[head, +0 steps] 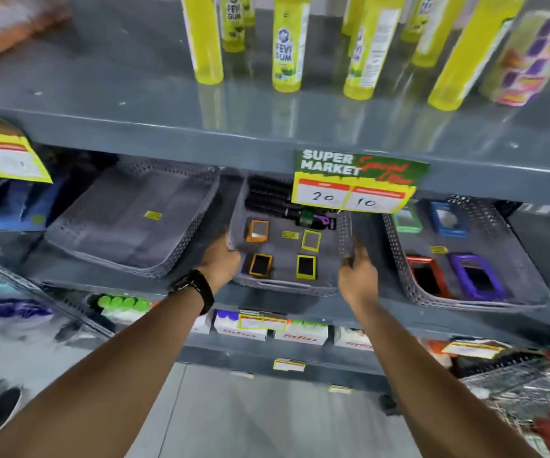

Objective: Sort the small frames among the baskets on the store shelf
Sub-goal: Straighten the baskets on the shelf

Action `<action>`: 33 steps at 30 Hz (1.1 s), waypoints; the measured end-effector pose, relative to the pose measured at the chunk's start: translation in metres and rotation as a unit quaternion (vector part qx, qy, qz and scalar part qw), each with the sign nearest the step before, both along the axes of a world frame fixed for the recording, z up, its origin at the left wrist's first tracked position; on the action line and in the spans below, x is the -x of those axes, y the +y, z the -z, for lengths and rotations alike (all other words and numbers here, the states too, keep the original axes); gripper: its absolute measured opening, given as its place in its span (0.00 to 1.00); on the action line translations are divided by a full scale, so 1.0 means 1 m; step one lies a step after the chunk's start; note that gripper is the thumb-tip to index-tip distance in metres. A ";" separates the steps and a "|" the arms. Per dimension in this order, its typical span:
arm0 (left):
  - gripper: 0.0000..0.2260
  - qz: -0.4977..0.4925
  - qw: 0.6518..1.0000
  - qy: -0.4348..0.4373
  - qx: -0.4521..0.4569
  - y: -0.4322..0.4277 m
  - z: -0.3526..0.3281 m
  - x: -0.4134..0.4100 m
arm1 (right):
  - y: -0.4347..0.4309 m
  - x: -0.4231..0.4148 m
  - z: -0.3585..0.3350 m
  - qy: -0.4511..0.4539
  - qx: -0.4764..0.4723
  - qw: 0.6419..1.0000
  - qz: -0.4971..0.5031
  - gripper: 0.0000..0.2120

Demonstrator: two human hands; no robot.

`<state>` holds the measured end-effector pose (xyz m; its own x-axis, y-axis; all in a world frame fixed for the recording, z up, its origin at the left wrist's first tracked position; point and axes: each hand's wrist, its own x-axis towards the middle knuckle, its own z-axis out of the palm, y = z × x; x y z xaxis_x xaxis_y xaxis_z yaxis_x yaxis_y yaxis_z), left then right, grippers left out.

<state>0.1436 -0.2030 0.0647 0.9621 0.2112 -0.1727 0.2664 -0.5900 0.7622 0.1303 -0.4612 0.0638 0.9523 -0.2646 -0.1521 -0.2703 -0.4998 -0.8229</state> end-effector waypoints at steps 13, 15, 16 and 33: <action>0.30 -0.017 1.000 -0.026 -0.004 -0.004 0.003 0.003 | 0.001 -0.005 -0.003 -0.047 0.073 0.996 0.005 0.26; 0.28 -0.021 0.997 -0.070 -0.003 0.005 -0.008 0.006 | 0.011 -0.004 -0.006 -0.104 0.088 0.991 -0.006 0.27; 0.28 -0.016 0.995 -0.094 -0.004 0.013 -0.015 0.007 | 0.018 -0.005 -0.009 -0.128 0.096 0.987 -0.014 0.28; 0.26 -0.153 0.963 -0.029 -0.218 0.264 -0.030 0.018 | 0.246 -0.002 -0.018 -0.210 0.074 0.953 -0.208 0.31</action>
